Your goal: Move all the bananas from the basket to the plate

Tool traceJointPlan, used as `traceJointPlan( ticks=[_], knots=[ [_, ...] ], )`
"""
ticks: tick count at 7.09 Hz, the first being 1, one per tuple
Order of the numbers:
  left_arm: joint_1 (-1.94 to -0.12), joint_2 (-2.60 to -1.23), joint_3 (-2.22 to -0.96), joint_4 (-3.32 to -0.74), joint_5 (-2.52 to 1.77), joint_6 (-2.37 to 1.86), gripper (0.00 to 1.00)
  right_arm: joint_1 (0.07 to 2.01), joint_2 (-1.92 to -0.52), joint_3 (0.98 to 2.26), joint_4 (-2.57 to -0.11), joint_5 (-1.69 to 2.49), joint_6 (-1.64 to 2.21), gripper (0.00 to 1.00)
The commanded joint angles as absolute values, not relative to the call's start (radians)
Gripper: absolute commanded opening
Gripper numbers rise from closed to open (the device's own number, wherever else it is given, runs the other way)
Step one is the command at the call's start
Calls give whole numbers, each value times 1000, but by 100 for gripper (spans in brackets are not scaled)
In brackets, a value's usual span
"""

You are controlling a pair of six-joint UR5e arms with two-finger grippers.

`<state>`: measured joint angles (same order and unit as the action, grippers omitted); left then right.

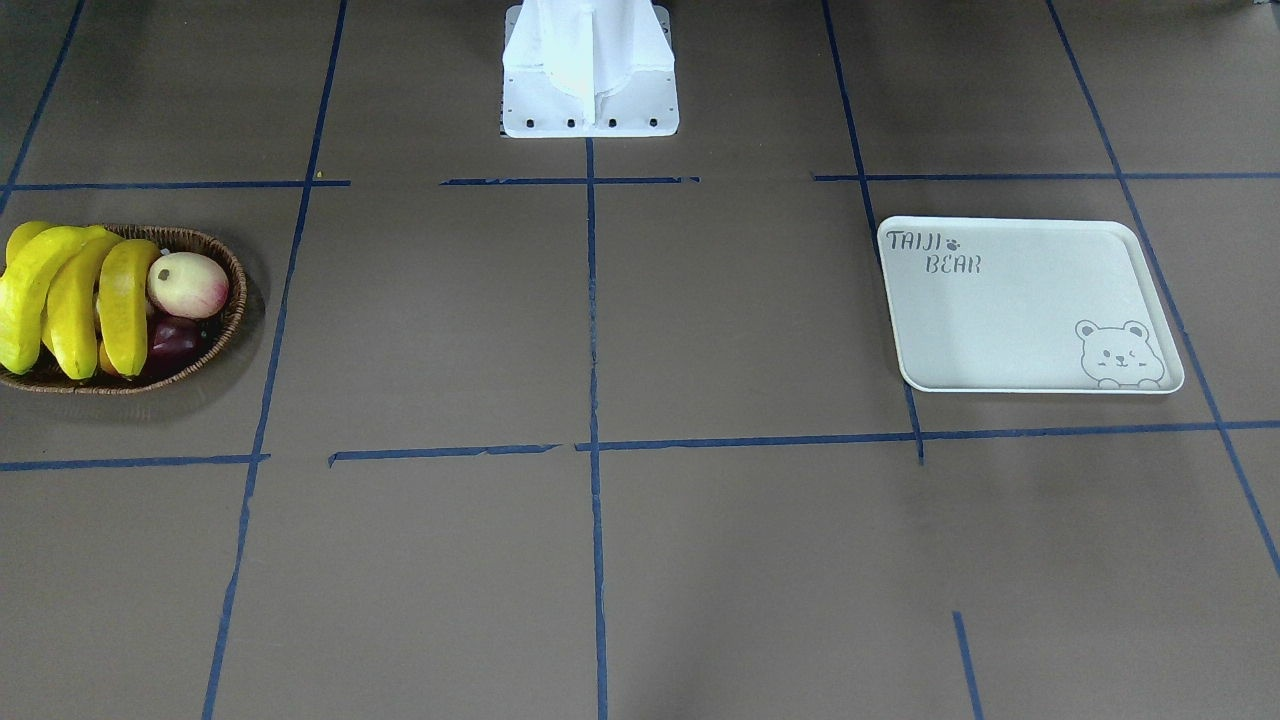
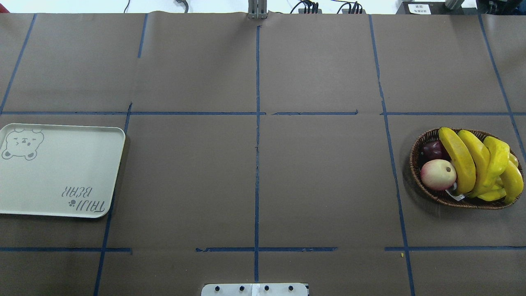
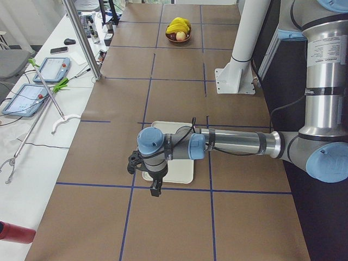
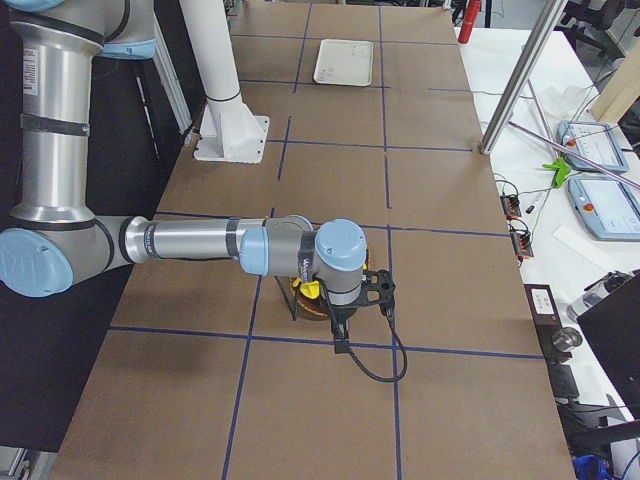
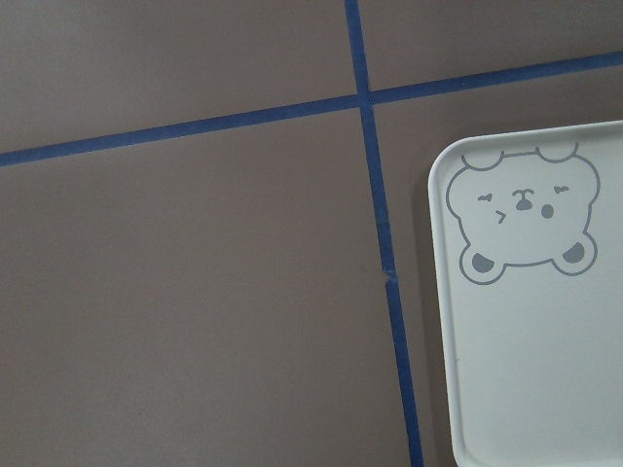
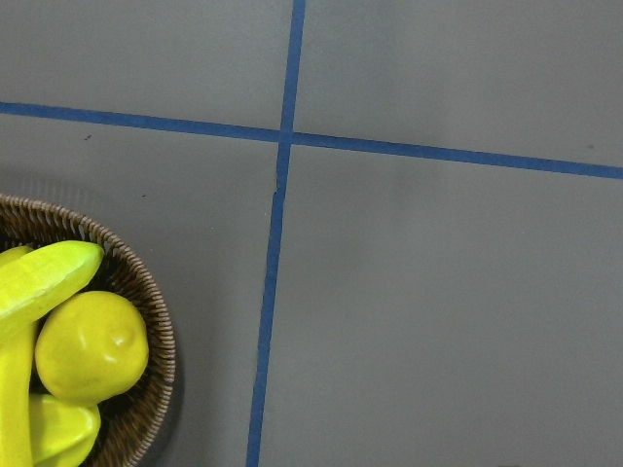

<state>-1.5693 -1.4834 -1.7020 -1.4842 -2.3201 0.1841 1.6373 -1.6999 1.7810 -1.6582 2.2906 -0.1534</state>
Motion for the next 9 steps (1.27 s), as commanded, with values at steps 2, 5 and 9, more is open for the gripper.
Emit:
traceJointPlan(
  ticks=[2, 5, 9],
  knots=[
    [-1568, -1483, -1700, -1485, -2321, 183, 100, 1586, -1692, 1801, -1635, 2301, -153, 100],
    [-1566, -1483, -1697, -1485, -2324, 183, 100, 1418, -1683, 1876, -1482, 2393, 184, 100],
    [-1565, -1480, -1692, -1485, -2327, 183, 100, 1232, -1820, 2005, -1328, 2211, 799, 98]
  ],
)
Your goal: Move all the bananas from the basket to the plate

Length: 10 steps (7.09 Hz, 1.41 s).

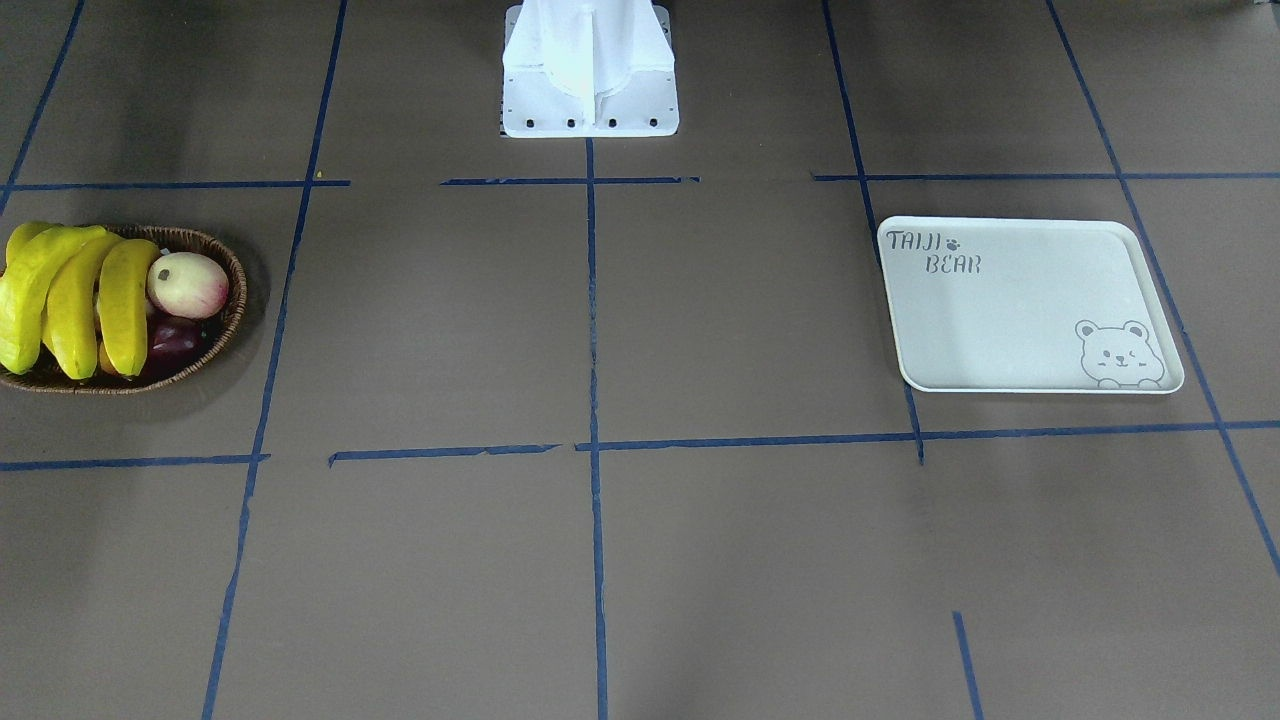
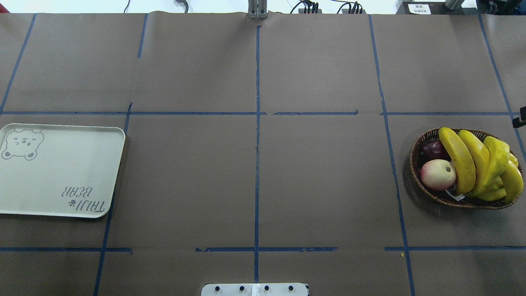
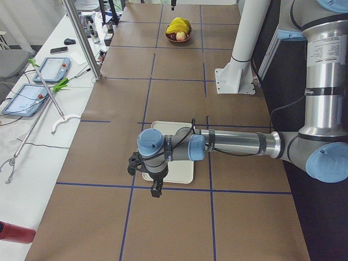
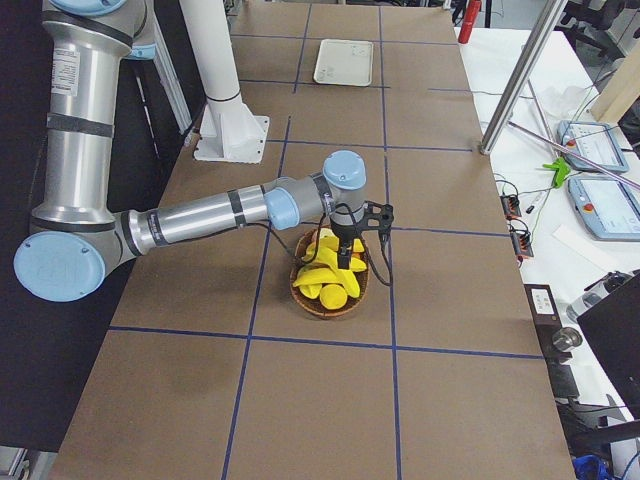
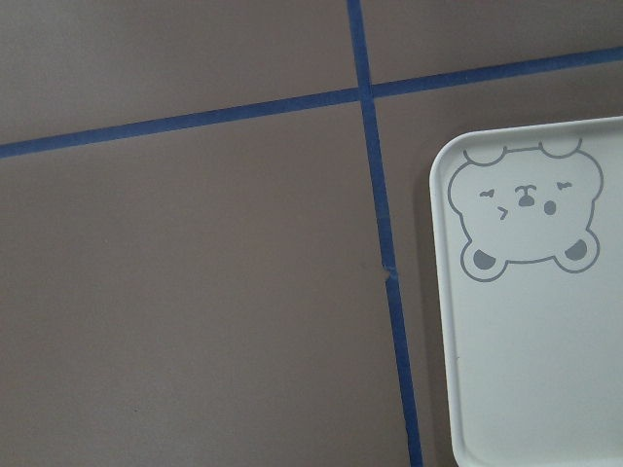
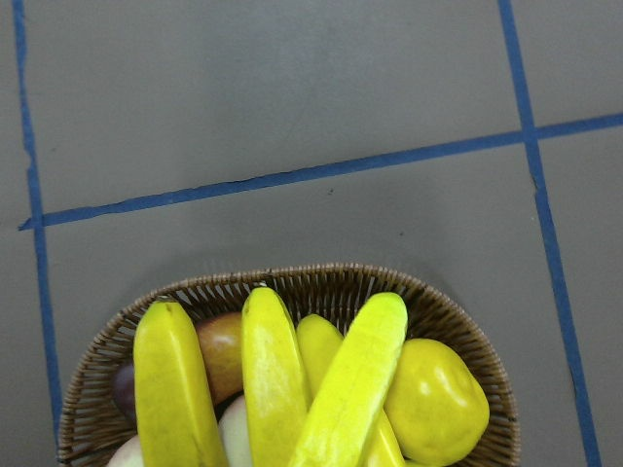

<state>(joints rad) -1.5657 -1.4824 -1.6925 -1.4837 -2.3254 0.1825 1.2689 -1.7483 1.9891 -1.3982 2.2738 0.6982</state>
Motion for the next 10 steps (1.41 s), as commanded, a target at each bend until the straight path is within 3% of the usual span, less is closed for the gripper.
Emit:
traceJointPlan(
  ticks=[1, 4, 5, 6, 7, 8, 9, 10],
  knots=[
    [-1565, -1480, -1695, -1485, -2329, 183, 100, 1174, -1830, 2005, -1278, 2176, 978, 97],
    [-1565, -1480, -1694, -1485, -2329, 183, 100, 1017, -1845, 2002, -1195, 2046, 1126, 94],
    [-1565, -1480, -1694, -1485, -2329, 183, 100, 1005, -1845, 1999, -1193, 2045, 1124, 77],
    [-1565, -1480, -1694, -1486, -2329, 183, 100, 988, -1842, 1999, -1193, 2045, 1118, 46],
    [-1565, -1480, -1694, -1486, -2329, 183, 100, 967, -1839, 1999, -1193, 2043, 1120, 36],
    [-1565, -1480, -1694, -1486, -2329, 183, 100, 968, -1839, 1999, -1193, 2043, 1115, 13],
    [-1565, -1480, -1694, -1486, -2329, 183, 100, 972, -1844, 2008, -1190, 2043, 1114, 2],
    [-1563, -1480, -1695, -1486, -2329, 183, 100, 988, -1848, 2047, -1193, 2045, 1109, 0]
  ],
)
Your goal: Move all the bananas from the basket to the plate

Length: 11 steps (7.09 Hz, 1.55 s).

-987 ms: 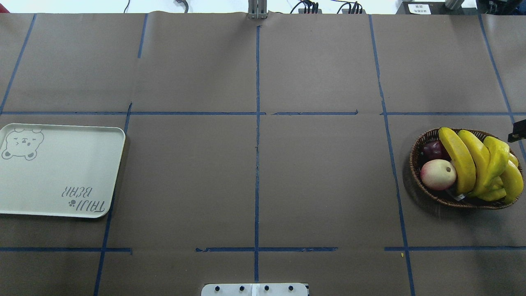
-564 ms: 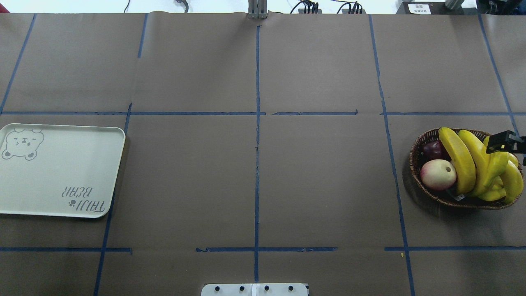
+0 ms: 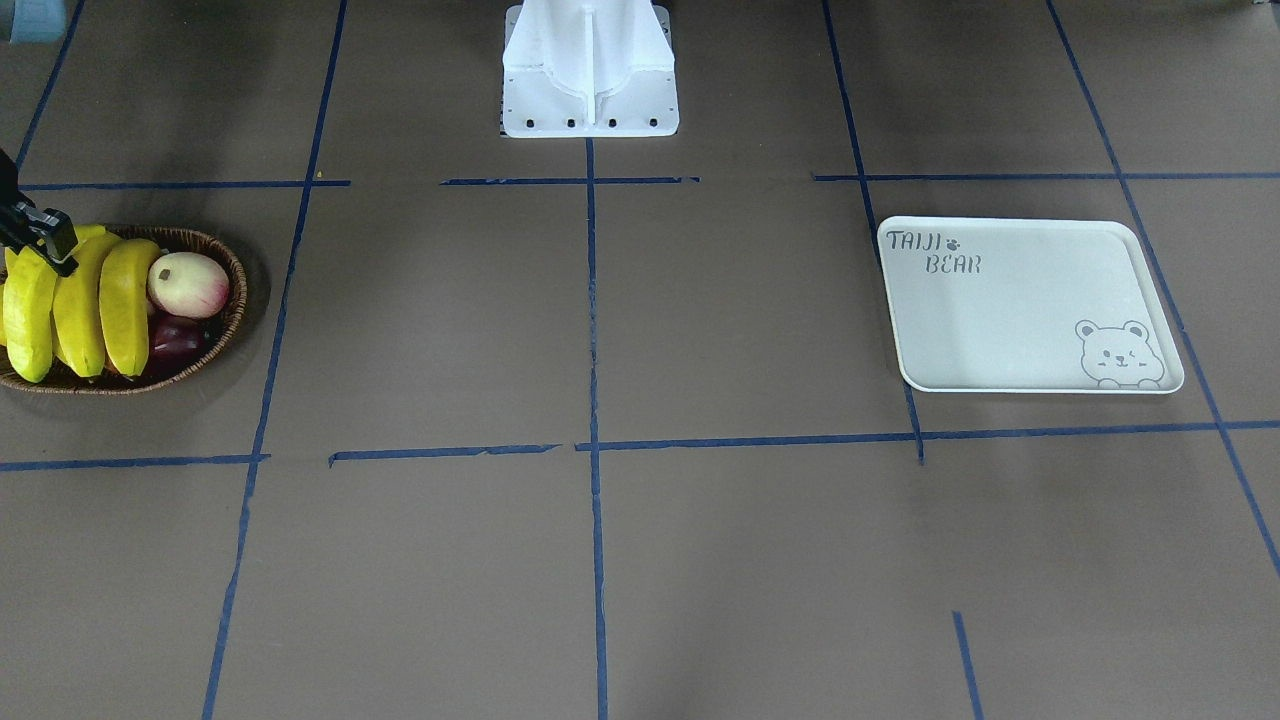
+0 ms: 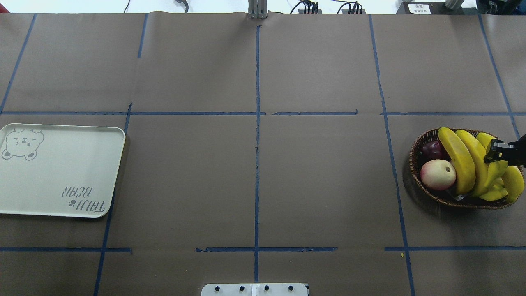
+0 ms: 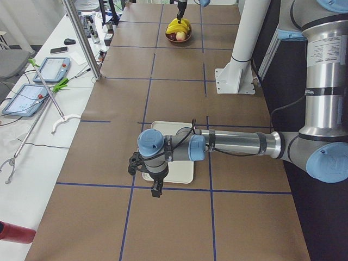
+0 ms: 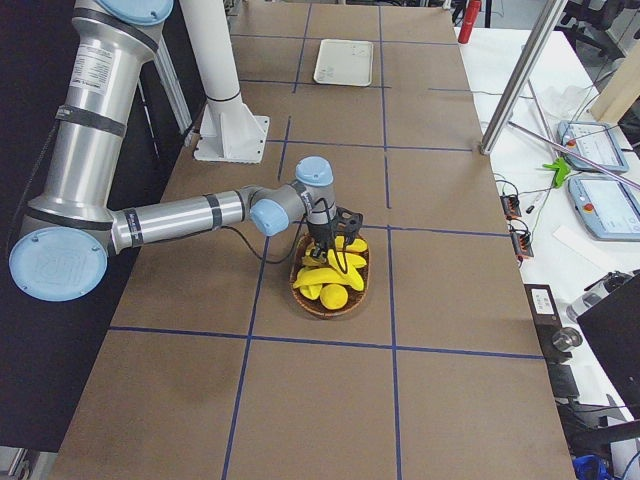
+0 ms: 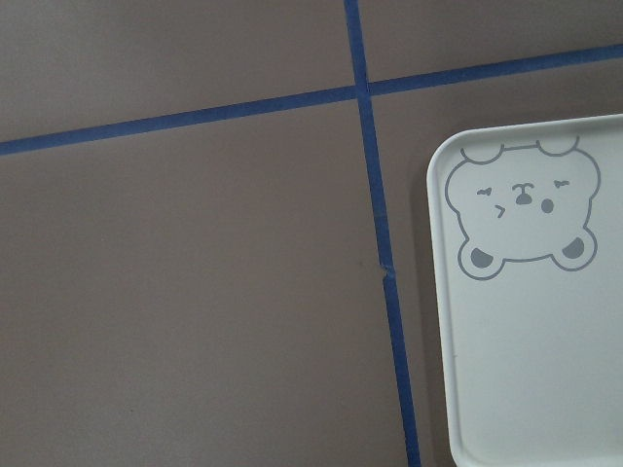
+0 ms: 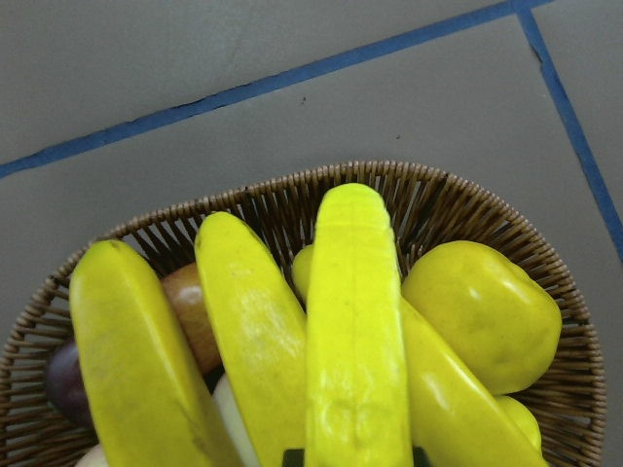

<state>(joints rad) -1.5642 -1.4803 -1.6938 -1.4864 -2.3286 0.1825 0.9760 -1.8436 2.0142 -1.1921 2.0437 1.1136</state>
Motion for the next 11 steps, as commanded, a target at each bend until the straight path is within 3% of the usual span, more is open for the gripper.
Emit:
traceJointPlan(
  ticks=[1, 2, 4, 6, 8, 11],
  knots=[
    [-1563, -1482, -1707, -1486, -2329, 183, 100, 1067, -1847, 2084, -1195, 2060, 1073, 0],
    [-1563, -1485, -1721, -1486, -2329, 187, 100, 1116, -1836, 2109, -1201, 2084, 996, 0],
    [-1458, -1541, -1724, -1541, -2321, 184, 100, 1100, -1685, 2091, -1190, 2103, 991, 1],
    [-1450, -1620, -1703, -1632, -2330, 155, 100, 975, -1584, 2083, -1190, 2092, 995, 3],
    [-1352, -1658, -1721, -1749, -2333, -207, 100, 889, -1513, 2082, -1184, 2100, 1018, 5],
    [-1104, -1663, -1746, -2036, -2333, -674, 100, 715, -1358, 1921, -780, 2013, 1351, 3]
  ],
)
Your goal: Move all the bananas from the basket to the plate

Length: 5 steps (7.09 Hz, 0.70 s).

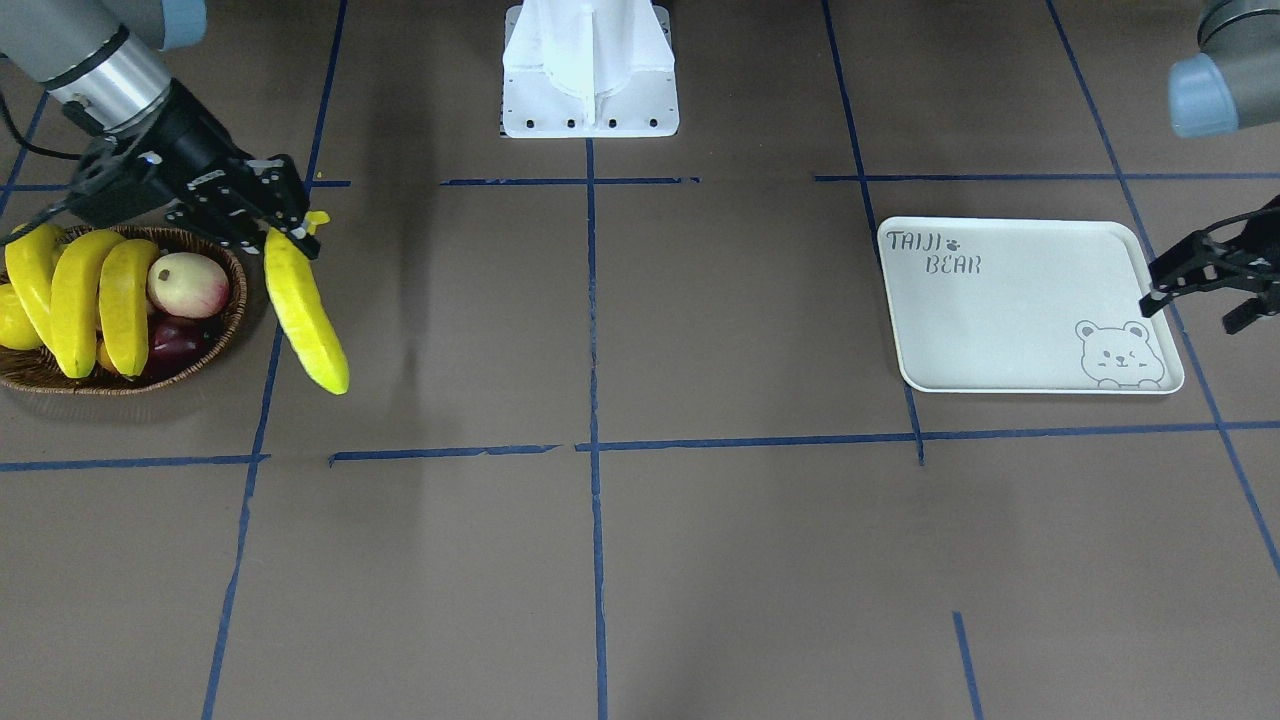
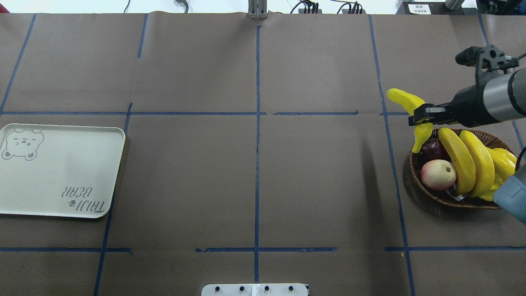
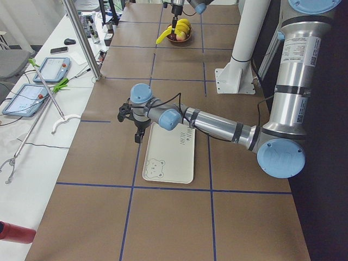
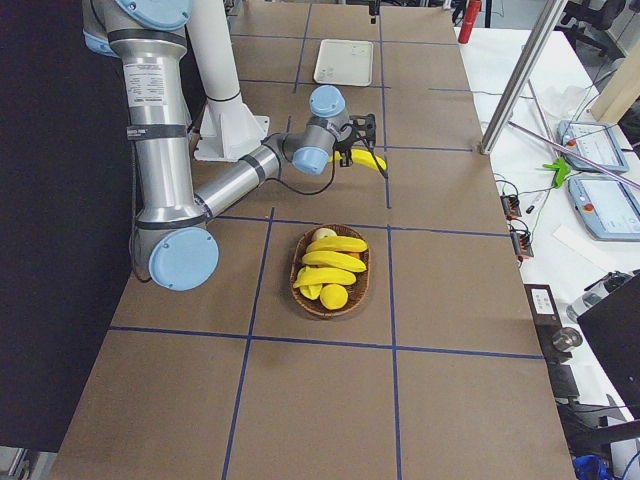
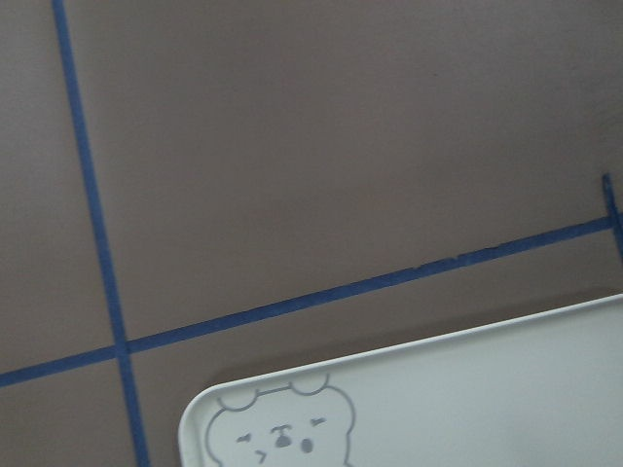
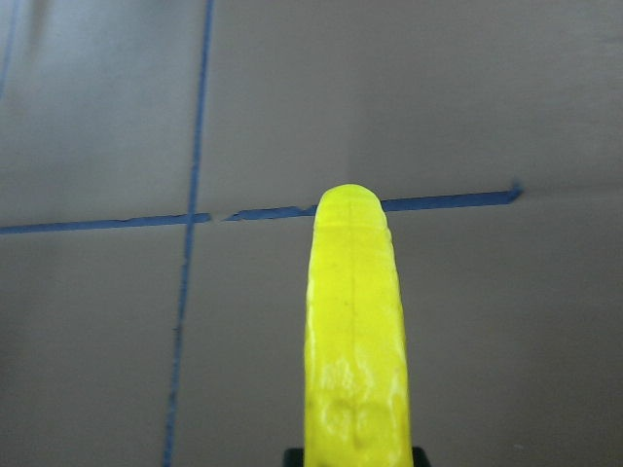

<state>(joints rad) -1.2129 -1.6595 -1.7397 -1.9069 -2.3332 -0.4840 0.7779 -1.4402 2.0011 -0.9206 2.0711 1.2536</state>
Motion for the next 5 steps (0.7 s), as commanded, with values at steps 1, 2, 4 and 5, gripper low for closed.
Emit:
traceJointPlan(
  ticks=[1, 2, 4, 5],
  knots=[
    [-1063, -1698, -1753, -2058, -2335, -827, 100, 665, -1301, 1904, -776, 1962, 1403, 3],
    [-1049, -1735, -1781, -2115, -2339, -1123, 100, 635, -1239, 1902, -776, 1906, 1451, 3],
    [-921, -1863, -1752, -2303, -2330, -1710, 100, 548, -1139, 1895, -778, 1765, 1522, 4],
    [-887, -1934, -1744, -2299, -2309, -1835, 100, 510, -1112, 1882, -781, 1694, 1522, 4]
  ],
)
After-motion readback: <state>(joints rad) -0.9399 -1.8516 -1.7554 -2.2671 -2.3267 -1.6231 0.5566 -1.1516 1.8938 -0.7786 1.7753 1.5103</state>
